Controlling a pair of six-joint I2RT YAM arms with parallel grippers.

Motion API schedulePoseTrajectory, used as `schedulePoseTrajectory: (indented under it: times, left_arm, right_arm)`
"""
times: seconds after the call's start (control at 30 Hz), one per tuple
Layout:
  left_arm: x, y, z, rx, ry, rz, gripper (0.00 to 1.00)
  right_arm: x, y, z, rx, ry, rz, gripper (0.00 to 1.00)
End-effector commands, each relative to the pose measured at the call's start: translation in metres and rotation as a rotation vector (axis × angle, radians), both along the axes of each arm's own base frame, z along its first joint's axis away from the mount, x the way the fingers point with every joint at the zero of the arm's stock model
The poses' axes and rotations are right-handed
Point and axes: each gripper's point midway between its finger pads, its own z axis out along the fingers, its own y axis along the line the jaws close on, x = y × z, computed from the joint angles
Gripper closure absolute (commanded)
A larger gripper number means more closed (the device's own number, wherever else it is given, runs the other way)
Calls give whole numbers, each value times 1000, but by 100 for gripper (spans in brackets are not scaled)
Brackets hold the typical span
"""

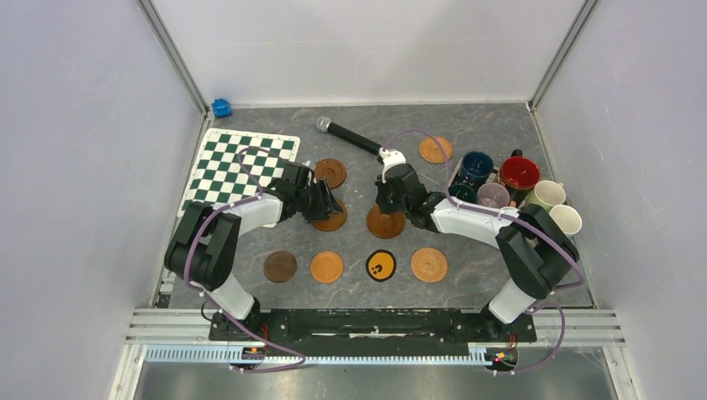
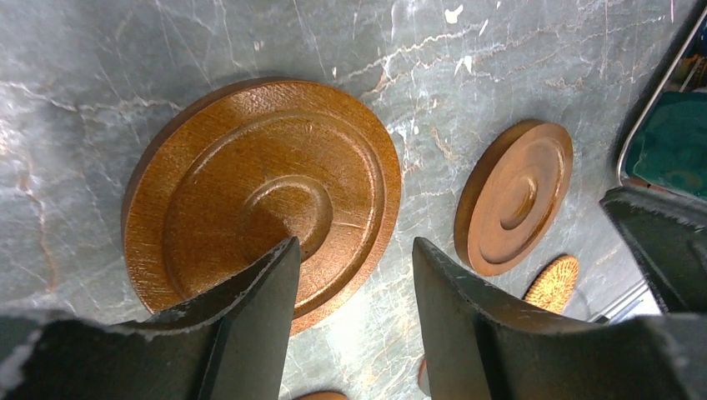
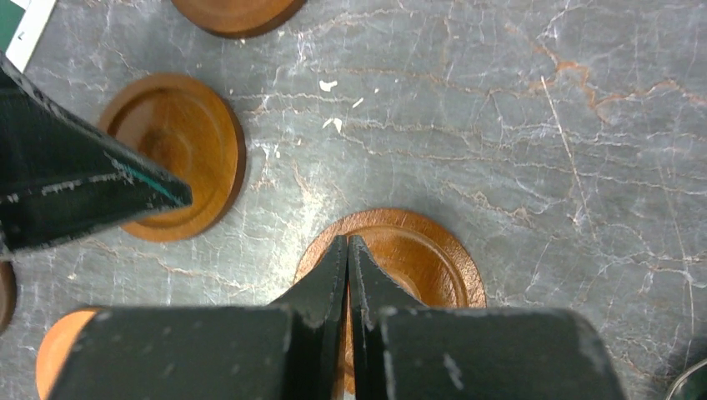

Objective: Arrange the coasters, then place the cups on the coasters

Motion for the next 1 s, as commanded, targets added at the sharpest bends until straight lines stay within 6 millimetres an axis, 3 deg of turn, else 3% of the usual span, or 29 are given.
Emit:
schedulePoseTrajectory:
  times: [0.0,0.27,0.37,0.47,0.53,0.63,0.73,0.97]
  left_arm:
    - [-40,5,-20,37,132,13,40]
    - [-46,4,-15,32,127,18,40]
    - [-36,-3,-2,2,89,9,38]
    - [-21,-13,24,-30,33,-20,36]
    - [-9,-14,41,-25,-17,-25,35]
    - [10,-8,50,35,-51,-7,34]
    - [31,-9,54,49,-54,2,36]
    - [103,-2,62,100,-127,74,44]
  right_arm:
    - [18,2,22,9,-56,-25,100]
    - [11,-2,13,-5,-28,-21,100]
    - [5,-3,6,-6,-9,-11,100]
    - [-3,-4,-3,-5,13,10,100]
    - [-6,-6,-12,-20,25,21,100]
    - [-7,-9,-20,-41,33,24,100]
    - [4,-9,-10,-56,-9,13,100]
    - [70,-31,28,-42,-99,-117,100]
